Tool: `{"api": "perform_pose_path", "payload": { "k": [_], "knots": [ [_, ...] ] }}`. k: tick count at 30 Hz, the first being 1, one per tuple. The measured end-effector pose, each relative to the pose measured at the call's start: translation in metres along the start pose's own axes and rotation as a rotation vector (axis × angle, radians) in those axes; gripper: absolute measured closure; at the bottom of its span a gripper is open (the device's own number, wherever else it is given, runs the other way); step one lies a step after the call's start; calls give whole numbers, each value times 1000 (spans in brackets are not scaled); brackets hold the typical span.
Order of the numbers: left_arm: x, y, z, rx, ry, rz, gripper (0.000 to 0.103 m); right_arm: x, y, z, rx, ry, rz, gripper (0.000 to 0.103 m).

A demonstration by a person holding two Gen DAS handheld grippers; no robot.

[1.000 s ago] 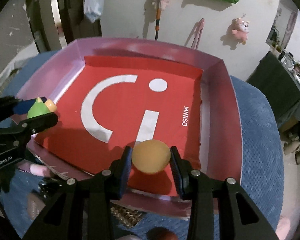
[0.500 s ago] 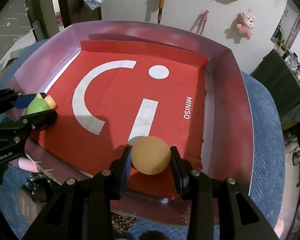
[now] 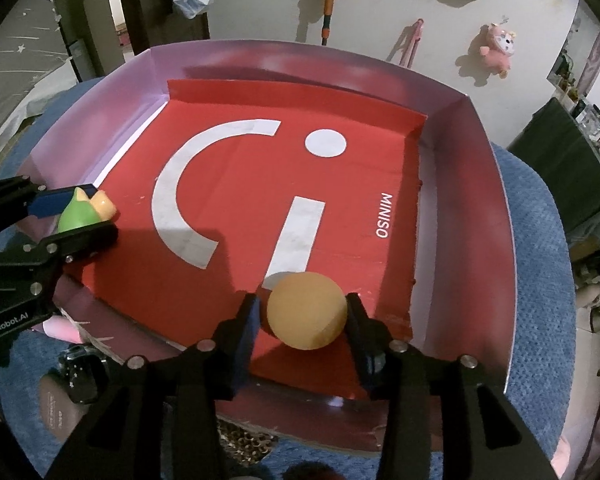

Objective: Organize rigid objects
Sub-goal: 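Carry both held items into the pink box and open both tools, then withdraw both tools from the box back over the table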

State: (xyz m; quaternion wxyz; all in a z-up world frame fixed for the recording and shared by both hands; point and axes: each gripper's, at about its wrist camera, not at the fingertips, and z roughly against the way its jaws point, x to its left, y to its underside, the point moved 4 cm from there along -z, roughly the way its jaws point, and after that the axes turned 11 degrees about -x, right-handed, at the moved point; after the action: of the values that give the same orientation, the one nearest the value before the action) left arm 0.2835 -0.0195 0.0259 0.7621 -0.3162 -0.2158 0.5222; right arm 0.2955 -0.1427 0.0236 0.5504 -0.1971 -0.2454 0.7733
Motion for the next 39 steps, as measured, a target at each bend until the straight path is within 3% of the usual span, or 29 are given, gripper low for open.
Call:
{"api": "perform_pose_path", "payload": {
  "k": [2,15,22,28,30,33,39],
  "knots": [
    [1,-2,3,-16,-3,3,42,1,0,1,-1,-2,0,51],
    [-3,-15,54,-150,-4,28,30,5,-10,44,-103,-13,-37,36],
    [-11,-13,110,-291,-21,40,20,16,-12,99,-242,1,-47,24],
    [-23,1,161,-416,-73,55,10,29,-3,156,-400,69,-32,12],
    [-26,8,175,-454,-83,68,8,35,4,175,-459,89,-26,4],
    [-34,23,194,-506,-105,84,6,45,20,198,-534,121,-20,0],
    [-45,56,207,-551,-136,107,5,58,62,222,-628,166,-42,0]
  ]
}}
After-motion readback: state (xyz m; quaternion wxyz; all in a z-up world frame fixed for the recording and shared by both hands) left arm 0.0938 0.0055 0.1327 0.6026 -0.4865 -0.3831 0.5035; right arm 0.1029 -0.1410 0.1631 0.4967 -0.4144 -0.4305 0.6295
